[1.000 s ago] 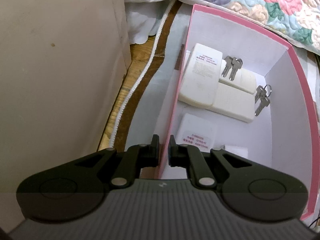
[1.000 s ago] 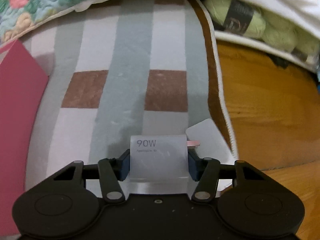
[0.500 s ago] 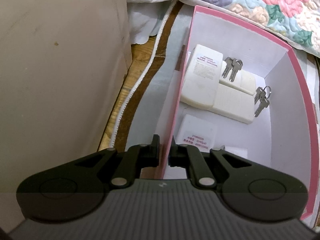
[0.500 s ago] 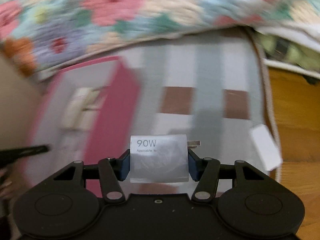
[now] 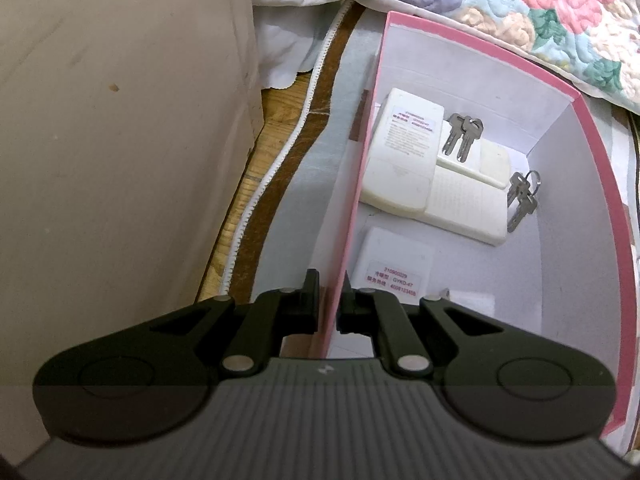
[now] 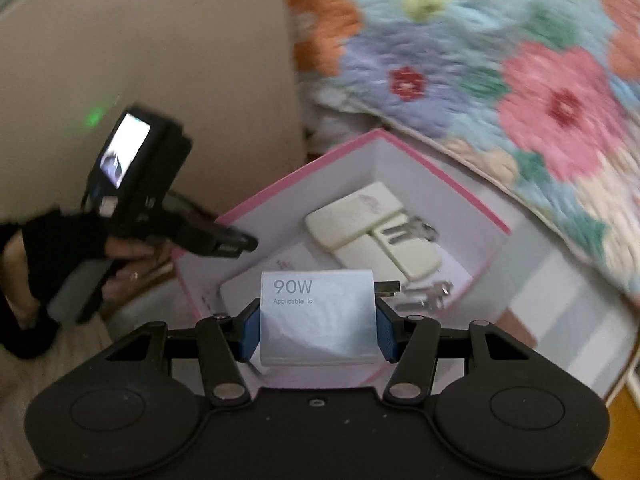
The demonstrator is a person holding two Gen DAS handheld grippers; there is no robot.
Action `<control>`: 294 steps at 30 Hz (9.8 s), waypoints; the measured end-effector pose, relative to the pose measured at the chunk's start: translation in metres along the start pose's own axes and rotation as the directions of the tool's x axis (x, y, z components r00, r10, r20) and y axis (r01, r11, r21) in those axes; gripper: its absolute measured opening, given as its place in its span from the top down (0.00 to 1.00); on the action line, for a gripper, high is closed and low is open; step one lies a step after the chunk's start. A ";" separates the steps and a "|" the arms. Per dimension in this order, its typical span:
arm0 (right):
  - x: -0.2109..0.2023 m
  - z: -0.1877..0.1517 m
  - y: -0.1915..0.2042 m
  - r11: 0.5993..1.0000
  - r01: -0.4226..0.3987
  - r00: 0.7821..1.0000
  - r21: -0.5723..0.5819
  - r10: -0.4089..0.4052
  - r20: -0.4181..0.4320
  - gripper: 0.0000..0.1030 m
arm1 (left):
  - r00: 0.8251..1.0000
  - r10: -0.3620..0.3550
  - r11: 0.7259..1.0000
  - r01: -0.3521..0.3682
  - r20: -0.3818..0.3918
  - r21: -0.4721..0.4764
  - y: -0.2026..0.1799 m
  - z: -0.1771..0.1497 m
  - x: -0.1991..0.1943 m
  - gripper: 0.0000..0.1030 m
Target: Organize rigid objects
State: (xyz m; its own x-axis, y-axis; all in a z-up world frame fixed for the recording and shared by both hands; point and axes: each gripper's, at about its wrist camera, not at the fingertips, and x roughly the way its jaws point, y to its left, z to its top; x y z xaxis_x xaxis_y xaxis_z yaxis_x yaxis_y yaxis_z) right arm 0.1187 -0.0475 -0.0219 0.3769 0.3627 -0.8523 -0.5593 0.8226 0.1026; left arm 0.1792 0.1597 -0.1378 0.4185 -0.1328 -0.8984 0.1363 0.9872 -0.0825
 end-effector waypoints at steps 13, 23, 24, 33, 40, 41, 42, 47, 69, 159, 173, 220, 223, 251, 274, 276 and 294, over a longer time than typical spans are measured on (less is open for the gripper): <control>0.089 0.027 0.010 0.908 -0.180 0.922 -0.379 0.021 -0.387 0.41 | 1.000 -0.003 1.000 0.003 0.004 0.016 -0.003 0.000 -0.001 0.94; 0.150 0.014 0.004 0.905 -0.248 0.850 -0.344 0.033 -0.526 0.41 | 1.000 0.004 1.000 -0.005 0.001 0.024 -0.004 -0.001 0.000 0.94; 0.152 0.012 0.004 0.902 -0.258 0.840 -0.345 0.034 -0.541 0.41 | 1.000 0.005 1.000 -0.005 0.000 0.024 -0.004 -0.001 0.000 0.94; 0.165 -0.003 0.013 0.879 -0.279 0.825 -0.386 0.013 -0.565 0.38 | 1.000 -0.002 1.000 0.002 -0.003 0.009 -0.003 -0.002 0.002 0.94; 0.119 0.014 -0.002 0.942 -0.208 0.896 -0.264 0.076 -0.437 0.33 | 1.000 0.002 1.000 -0.002 -0.004 0.010 -0.004 -0.002 0.002 0.94; 0.111 0.014 -0.004 0.952 -0.184 0.904 -0.246 0.066 -0.421 0.33 | 1.000 0.002 1.000 -0.002 -0.004 0.011 -0.003 -0.002 0.002 0.94; 0.105 0.015 -0.006 0.960 -0.163 0.911 -0.226 0.059 -0.409 0.33 | 1.000 0.002 1.000 -0.002 -0.005 0.011 -0.003 -0.002 0.002 0.94; 0.063 0.014 -0.007 0.981 -0.111 0.951 -0.161 0.058 -0.303 0.32 | 1.000 0.007 1.000 -0.007 -0.008 0.013 -0.004 -0.001 0.000 0.94; -0.023 -0.051 -0.033 0.982 0.129 0.985 0.139 -0.111 -0.135 0.31 | 1.000 0.019 0.999 -0.018 -0.017 0.032 -0.008 0.000 0.002 0.94; 0.110 -0.087 -0.199 0.968 0.162 0.965 0.190 -0.115 -0.237 0.58 | 0.999 0.027 0.999 -0.027 -0.018 0.038 -0.008 0.000 0.004 0.94; 0.067 -0.097 -0.161 0.927 0.263 0.963 0.266 -0.233 -0.138 0.58 | 1.000 0.026 0.999 -0.026 -0.017 0.033 -0.008 0.000 0.002 0.94; 0.084 -0.003 -0.029 0.999 -0.006 0.998 -0.045 0.003 -0.061 0.37 | 0.999 0.019 1.000 -0.018 -0.045 0.023 -0.005 -0.002 0.003 0.94; 0.056 -0.022 -0.038 0.993 -0.020 0.999 0.115 0.016 0.039 0.36 | 0.998 0.031 0.999 -0.030 -0.050 0.023 -0.007 -0.003 0.003 0.94; -0.038 -0.081 -0.010 0.889 -0.029 0.969 0.458 -0.088 0.232 0.34 | 0.995 0.096 0.993 -0.096 -0.003 0.071 -0.035 -0.012 -0.110 0.52; -0.085 -0.089 0.023 0.839 0.163 0.960 0.520 -0.256 0.112 0.15 | 0.991 0.028 0.987 -0.048 0.131 0.154 -0.079 -0.044 -0.215 0.16; -0.088 -0.089 0.022 0.817 0.194 0.953 0.543 -0.287 0.092 0.08 | 0.991 0.025 0.986 -0.046 0.130 0.162 -0.082 -0.043 -0.214 0.11; -0.110 -0.089 0.024 0.746 0.318 0.931 0.585 -0.363 -0.043 0.04 | 0.993 0.113 0.978 -0.103 -0.044 0.179 -0.098 -0.043 -0.194 0.10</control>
State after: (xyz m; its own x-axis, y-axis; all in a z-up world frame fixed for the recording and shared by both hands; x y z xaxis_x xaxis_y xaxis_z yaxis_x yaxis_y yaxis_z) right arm -0.0019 -0.1065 0.0284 0.5219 0.0205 -0.8527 0.1342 0.9853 0.1058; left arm 0.0463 0.0923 0.0262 0.3915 -0.0167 -0.9200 0.2505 0.9640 0.0891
